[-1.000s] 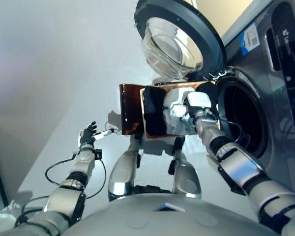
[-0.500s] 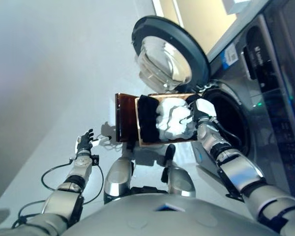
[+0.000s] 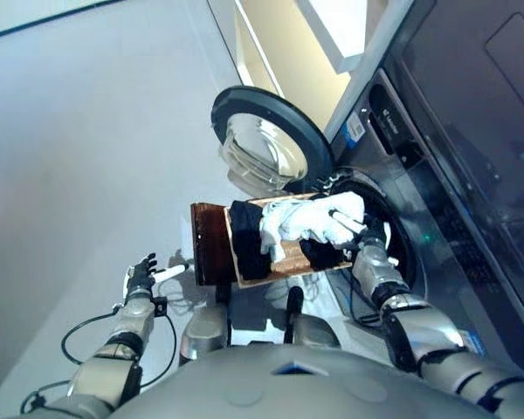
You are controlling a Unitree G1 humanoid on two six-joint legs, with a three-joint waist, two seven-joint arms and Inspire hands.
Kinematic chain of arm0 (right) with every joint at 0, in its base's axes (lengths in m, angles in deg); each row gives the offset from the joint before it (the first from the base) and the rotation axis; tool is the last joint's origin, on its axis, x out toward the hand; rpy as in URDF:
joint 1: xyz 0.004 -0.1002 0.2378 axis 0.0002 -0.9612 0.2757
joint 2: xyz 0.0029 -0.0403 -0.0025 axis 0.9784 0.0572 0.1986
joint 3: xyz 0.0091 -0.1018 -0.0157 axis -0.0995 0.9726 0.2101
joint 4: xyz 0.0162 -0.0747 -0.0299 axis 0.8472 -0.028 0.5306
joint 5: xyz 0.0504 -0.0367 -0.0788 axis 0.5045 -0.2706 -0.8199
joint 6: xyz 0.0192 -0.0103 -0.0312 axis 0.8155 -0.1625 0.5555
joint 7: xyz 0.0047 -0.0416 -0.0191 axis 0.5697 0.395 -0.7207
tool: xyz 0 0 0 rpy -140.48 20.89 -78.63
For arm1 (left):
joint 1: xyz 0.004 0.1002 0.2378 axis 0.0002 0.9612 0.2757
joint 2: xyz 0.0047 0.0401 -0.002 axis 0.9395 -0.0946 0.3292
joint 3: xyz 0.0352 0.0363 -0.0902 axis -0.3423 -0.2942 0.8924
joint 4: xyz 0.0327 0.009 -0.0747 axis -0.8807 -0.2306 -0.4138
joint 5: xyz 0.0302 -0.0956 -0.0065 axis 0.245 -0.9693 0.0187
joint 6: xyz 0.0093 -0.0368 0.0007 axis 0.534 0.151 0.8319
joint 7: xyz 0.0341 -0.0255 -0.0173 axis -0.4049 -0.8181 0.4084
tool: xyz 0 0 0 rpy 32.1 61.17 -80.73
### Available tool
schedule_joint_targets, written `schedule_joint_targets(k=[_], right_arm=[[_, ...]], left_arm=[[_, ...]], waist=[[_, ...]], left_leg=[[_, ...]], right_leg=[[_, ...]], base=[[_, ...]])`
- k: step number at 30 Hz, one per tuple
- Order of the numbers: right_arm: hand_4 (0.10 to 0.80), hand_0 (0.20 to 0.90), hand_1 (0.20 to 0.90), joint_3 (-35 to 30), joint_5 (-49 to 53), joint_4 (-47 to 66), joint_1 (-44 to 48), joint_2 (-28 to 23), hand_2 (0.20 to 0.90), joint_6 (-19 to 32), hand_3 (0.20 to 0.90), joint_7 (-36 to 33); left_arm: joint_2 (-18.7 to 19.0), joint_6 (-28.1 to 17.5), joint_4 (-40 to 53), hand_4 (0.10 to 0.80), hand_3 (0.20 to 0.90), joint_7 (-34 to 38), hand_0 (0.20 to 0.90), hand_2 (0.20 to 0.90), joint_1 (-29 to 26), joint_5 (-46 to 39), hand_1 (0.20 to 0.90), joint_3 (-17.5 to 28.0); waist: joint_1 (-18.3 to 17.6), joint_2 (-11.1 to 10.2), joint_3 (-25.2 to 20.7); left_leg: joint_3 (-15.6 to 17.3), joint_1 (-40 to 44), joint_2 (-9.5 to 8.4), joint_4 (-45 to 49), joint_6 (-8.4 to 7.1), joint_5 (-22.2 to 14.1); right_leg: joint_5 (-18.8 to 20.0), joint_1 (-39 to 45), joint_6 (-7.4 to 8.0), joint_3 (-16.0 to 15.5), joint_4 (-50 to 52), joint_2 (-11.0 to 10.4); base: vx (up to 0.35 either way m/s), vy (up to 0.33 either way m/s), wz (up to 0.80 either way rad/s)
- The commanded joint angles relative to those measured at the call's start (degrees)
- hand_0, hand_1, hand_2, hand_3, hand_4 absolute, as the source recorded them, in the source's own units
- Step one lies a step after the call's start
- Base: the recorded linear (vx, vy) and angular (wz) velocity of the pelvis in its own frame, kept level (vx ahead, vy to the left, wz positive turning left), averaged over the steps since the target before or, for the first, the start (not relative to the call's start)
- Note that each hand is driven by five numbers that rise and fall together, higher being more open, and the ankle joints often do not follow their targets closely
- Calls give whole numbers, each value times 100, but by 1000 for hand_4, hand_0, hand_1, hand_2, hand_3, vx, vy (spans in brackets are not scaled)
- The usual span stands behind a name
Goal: Pick up the clothes and place them into the washing machine
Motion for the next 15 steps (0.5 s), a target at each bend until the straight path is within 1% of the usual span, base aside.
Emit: schedule_joint_targets(k=[1, 2, 3, 4, 5, 6, 8, 9, 10, 11, 12, 13, 14, 15], right_arm=[[300, 200, 200, -406, 1038, 115, 294, -58, 200, 859, 200, 248], [300, 200, 200, -554, 1540, 147, 254, 48, 200, 937, 200, 428], [300, 200, 200, -553, 1551, 144, 248, 46, 200, 939, 200, 438], [300, 200, 200, -705, 1937, 124, 227, 147, 200, 1055, 200, 502], [300, 200, 200, -704, 1943, 124, 223, 146, 200, 1057, 200, 507], [300, 200, 200, -953, 2544, 249, 236, 279, 200, 1247, 200, 629], [300, 200, 200, -1041, 2747, 222, 231, 315, 200, 1300, 200, 703], [300, 200, 200, -1236, 3135, 229, 267, 392, 200, 1421, 200, 776], [300, 200, 200, -1237, 3143, 228, 267, 391, 200, 1424, 200, 780], [300, 200, 200, -1386, 3410, 170, 343, 427, 200, 1493, 200, 789], [300, 200, 200, -1389, 3412, 166, 350, 421, 200, 1494, 200, 790], [300, 200, 200, -1460, 3498, 91, 428, 399, 200, 1517, 200, 755], [300, 200, 200, -1508, 3597, 106, 511, 390, 200, 1560, 200, 708], [300, 200, 200, -1608, 3649, 19, 632, 295, 200, 1575, 200, 629]], left_arm=[[288, -234, -247, 800, 900, 64, 900, 900, -225, 90, 900, -41], [283, -269, -188, 800, 900, 40, 900, 900, -183, 104, 900, -70], [285, -269, -187, 800, 900, 40, 900, 900, -179, 104, 900, -74], [267, -301, -82, 800, 900, 39, 900, 900, -130, 83, 900, -97], [268, -300, -79, 800, 900, 39, 900, 900, -127, 83, 900, -99], [252, -335, -11, 800, 900, 56, 900, 900, -94, 42, 900, -121], [251, -356, 14, 800, 900, 59, 900, 900, -82, 17, 900, -132], [223, -399, 128, 800, 900, 67, 900, 900, -68, -59, 900, -175], [223, -397, 131, 800, 900, 68, 900, 900, -69, -61, 900, -178], [180, -441, 186, 800, 900, 84, 900, 900, -90, -139, 900, -232], [177, -442, 185, 800, 900, 85, 900, 900, -96, -142, 900, -235], [155, -455, 198, 800, 900, 84, 900, 900, -133, -184, 900, -276], [130, -487, 240, 800, 900, 101, 900, 900, -156, -248, 900, -325], [76, -529, 286, 800, 900, 115, 900, 900, -216, -318, 900, -410]], waist=[[50, 3, -333], [37, 54, -336], [40, 51, -337], [34, 109, -331], [36, 108, -332], [18, 197, -303], [21, 233, -296], [-3, 350, -252], [0, 349, -252], [-20, 474, -191], [-15, 475, -191], [-19, 547, -159], [-26, 637, -115], [-30, 781, -71]], left_leg=[[42, 89, -38, -43, -352, -346], [51, 100, -68, -43, -336, -365], [53, 103, -69, -43, -335, -366], [76, 104, -101, -43, -323, -381], [77, 105, -102, -43, -322, -381], [91, 86, -150, -43, -298, -394], [102, 82, -176, -43, -286, -402], [112, 49, -246, -43, -254, -415], [114, 46, -249, -43, -252, -414], [122, 5, -324, -43, -223, -415], [125, 0, -327, -43, -220, -413], [127, -29, -367, -43, -208, -408], [134, -55, -418, -43, -191, -403], [134, -86, -512, -43, -159, -409]], right_leg=[[-101, -86, 283, 143, 86, -286], [-94, -88, 294, 156, 92, -312], [-95, -86, 295, 157, 92, -313], [-91, -96, 309, 167, 102, -342], [-92, -96, 309, 168, 103, -343], [-91, -126, 330, 179, 124, -383], [-99, -150, 338, 188, 147, -404], [-90, -211, 358, 214, 193, -466], [-92, -217, 360, 216, 199, -469], [-86, -301, 384, 250, 253, -545], [-88, -311, 387, 254, 261, -548], [-87, -374, 398, 272, 305, -598], [-80, -422, 410, 285, 340, -654], [-77, -506, 439, 323, 421, -753]], base=[[27, 45, -14], [8, 27, -7], [12, 57, -5], [5, 31, -1], [-5, 80, -1], [-12, 72, -1], [-18, 81, -3], [-23, 70, -3], [-67, 154, -2], [-46, 88, 0], [-68, 135, -2], [-56, 114, -2], [-77, 221, -1], [-55, 175, 2]])
